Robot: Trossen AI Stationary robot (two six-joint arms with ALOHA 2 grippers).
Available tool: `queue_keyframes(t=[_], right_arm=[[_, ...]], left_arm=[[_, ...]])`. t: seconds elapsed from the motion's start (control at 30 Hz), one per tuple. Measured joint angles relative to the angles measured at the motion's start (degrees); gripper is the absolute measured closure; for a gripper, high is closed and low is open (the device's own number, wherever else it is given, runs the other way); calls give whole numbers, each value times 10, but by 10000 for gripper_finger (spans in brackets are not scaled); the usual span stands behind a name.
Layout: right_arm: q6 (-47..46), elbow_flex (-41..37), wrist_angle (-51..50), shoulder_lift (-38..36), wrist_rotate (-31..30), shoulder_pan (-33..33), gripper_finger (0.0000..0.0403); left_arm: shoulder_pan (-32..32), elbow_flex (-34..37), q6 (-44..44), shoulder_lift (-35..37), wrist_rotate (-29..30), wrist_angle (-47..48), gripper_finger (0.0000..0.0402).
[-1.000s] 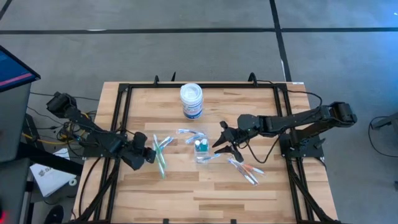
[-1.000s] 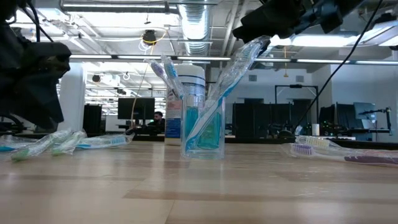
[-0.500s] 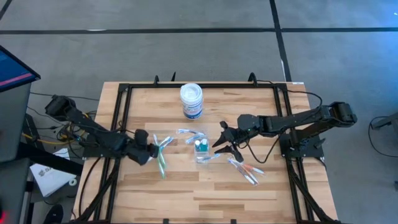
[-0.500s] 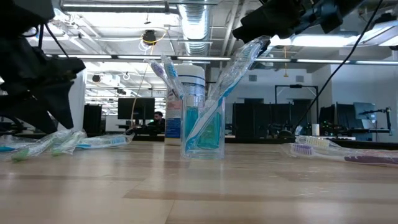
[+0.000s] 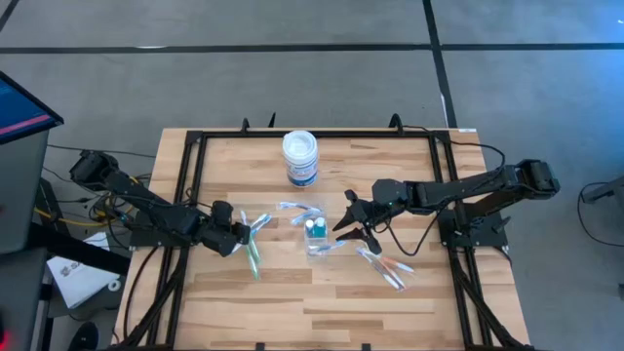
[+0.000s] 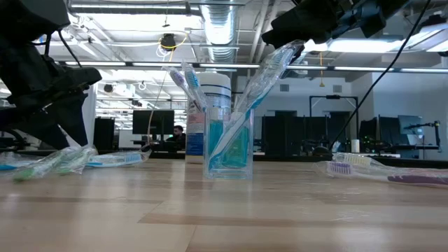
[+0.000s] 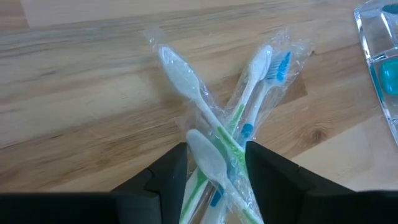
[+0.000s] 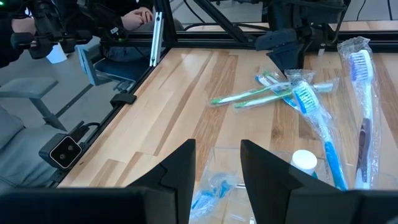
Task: Pick & Place toothbrushing station
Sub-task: Put the left green toothbrush into the Transparent organizer
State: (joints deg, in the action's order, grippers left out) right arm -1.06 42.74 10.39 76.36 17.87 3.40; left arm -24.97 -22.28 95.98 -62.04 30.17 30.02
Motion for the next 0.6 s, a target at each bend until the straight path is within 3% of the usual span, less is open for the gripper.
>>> queue_keyframes(t=[0.33,0.6], right_arm=[[0,0,-1,0,0,0,285],[0,0,-1,0,0,0,285]], left_arm=[[0,2,-2,0,4,-3,302],[0,57,2,0,9,-62,363]])
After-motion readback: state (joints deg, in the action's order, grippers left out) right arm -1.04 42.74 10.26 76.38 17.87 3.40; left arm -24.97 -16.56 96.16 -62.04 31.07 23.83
